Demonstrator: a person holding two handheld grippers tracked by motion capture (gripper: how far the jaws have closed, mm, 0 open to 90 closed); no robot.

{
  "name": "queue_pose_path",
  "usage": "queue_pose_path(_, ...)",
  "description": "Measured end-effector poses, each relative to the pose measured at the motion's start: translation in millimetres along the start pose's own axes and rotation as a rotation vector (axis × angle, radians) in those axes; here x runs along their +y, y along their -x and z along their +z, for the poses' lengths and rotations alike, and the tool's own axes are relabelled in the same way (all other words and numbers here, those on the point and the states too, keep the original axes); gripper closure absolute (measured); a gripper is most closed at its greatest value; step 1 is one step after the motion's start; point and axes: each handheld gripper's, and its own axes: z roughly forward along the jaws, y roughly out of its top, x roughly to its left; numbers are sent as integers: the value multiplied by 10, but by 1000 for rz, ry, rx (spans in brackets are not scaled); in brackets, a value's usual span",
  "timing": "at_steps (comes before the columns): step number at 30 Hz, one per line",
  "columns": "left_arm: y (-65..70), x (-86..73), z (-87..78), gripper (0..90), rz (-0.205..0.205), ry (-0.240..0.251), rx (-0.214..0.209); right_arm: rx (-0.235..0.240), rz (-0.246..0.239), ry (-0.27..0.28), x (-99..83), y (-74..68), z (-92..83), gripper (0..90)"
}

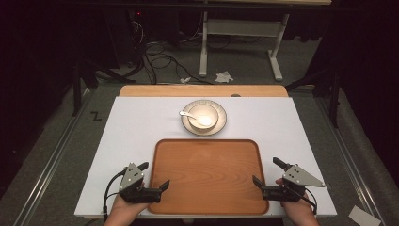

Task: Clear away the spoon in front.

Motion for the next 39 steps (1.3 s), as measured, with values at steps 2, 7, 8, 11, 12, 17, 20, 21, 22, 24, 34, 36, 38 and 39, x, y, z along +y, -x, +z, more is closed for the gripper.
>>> queue_pose_path(2,128,-242,-253,7,-1,-33,73,-2,3,-1,0,-4,0,24)
queue_pose_path(7,161,-316,-381,10,-77,-124,75,-35,5,-9,17,-16,51,24)
queue_pose_path(8,146,-311,-370,11,-76,-120,84,-40,4,-11,17,-15,65,24)
queue_pose_path(11,124,-306,-305,12,-49,-134,60,-52,-6,-21,7,-17,66,24)
queue_pose_path(12,124,-306,-305,12,-49,-134,60,-52,-6,-21,7,-17,66,24)
queue_pose_path(17,133,-302,-283,16,-30,-141,66,-54,-2,-23,-17,23,45,24)
queue_pose_path(20,138,-296,-285,18,-27,-135,73,-53,2,-23,-20,31,34,24)
queue_pose_path(21,136,-298,-287,19,-28,-135,74,-48,-2,-13,-15,35,21,24)
queue_pose_path(22,136,-298,-287,21,-28,-135,74,-46,1,-9,-12,33,17,24)
queue_pose_path(24,131,-303,-292,22,-26,-142,77,-45,1,-6,-5,30,13,24)
queue_pose_path(34,111,-309,-301,32,-34,-148,85,-36,-10,-11,-3,17,30,24)
queue_pose_path(36,117,-311,-298,36,-31,-149,86,-37,-10,-10,-2,17,28,24)
queue_pose_path(38,120,-312,-296,41,-31,-150,83,-37,-9,-11,-2,19,28,24)
queue_pose_path(39,120,-312,-297,51,-31,-150,83,-36,-11,-11,-2,20,30,24)
